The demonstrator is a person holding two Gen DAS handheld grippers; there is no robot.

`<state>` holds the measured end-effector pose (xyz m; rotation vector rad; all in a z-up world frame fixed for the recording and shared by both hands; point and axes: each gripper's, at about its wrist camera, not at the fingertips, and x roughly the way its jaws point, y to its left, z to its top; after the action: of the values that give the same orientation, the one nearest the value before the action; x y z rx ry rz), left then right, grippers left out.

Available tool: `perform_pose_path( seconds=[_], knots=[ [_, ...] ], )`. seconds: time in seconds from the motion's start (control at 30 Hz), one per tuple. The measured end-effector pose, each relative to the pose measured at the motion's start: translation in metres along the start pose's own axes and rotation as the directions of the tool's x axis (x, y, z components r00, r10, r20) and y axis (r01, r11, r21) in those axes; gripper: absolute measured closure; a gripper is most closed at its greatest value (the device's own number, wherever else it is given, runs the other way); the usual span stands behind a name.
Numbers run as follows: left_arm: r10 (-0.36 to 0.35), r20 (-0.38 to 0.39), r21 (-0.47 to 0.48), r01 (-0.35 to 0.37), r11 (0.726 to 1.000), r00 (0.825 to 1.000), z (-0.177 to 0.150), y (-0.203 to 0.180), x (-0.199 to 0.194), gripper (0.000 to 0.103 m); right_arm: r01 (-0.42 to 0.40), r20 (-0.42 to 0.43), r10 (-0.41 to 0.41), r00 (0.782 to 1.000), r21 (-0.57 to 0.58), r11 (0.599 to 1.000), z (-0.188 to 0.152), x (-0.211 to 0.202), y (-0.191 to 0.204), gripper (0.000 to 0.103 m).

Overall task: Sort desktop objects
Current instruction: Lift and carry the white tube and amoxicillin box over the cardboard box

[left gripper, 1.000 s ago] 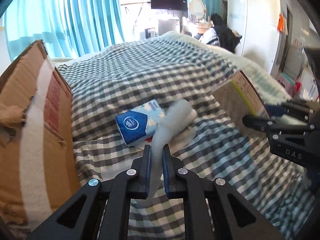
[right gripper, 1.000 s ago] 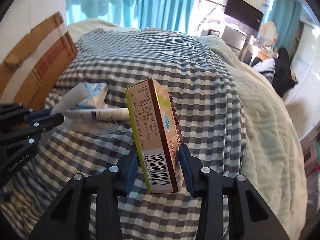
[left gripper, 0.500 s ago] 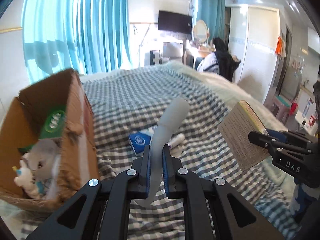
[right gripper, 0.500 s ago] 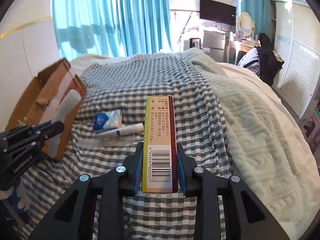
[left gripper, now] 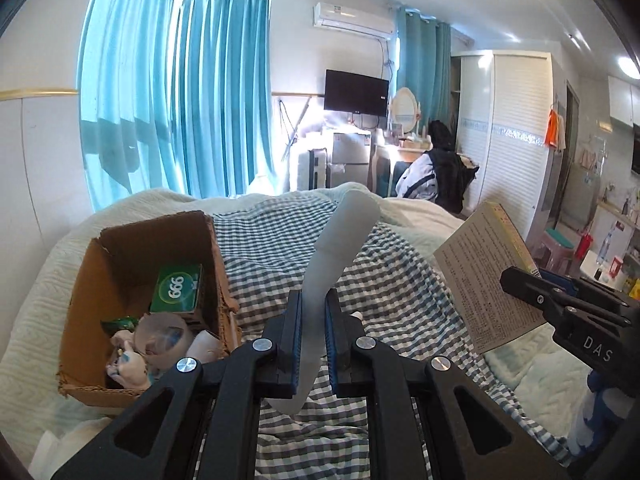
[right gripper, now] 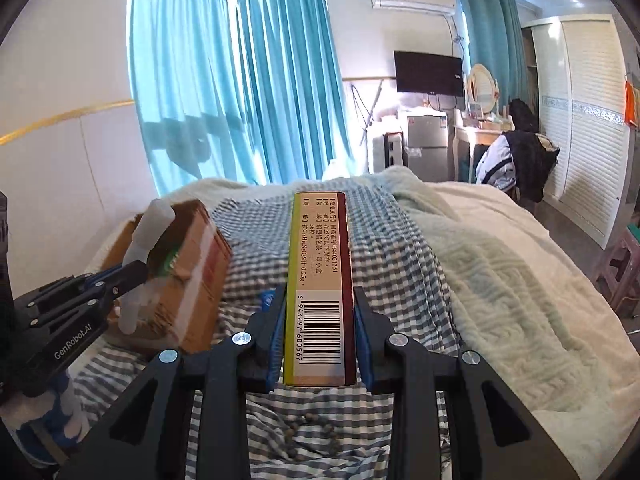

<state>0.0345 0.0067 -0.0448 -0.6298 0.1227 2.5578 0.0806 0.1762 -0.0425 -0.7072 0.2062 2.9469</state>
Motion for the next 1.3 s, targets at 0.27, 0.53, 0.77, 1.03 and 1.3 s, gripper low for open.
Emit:
perform_pose_path(
  seconds=[0.27,0.53,0.77,1.03,1.3],
  knots=[
    [0.027,0.062,0.006,-0.028,1.000,0.998,0.016,0.007,-0.041,0.093,-0.030,0.086,0.033,0.996,-0.039,0.999,0.025,-0.042,0.038,0.074],
    [0.049,0.093,-0.095,-0.040,0.995,0.994,0.036,0.043,-0.061,0.093,-0.069,0.145,0.081,0.986,-0.080,0.994,0.045,-0.060,0.076,0.074],
    [0.122,0.152,-0.097,-0.108,0.989,0.981,0.050,0.076,-0.068,0.093,-0.114,0.154,0.124,0.980,-0.071,0.991,0.056,-0.053,0.106,0.074],
    [0.193,0.144,-0.125,-0.176,0.976,0.971,0.065,0.124,-0.046,0.093,-0.160,0.151,0.170,0.974,-0.072,0.984,0.064,-0.025,0.135,0.074],
    [0.252,0.114,-0.109,-0.240,0.965,0.961,0.060,0.157,-0.015,0.093,-0.175,0.118,0.182,0.976,-0.071,0.982,0.065,0.025,0.156,0.074]
  ],
)
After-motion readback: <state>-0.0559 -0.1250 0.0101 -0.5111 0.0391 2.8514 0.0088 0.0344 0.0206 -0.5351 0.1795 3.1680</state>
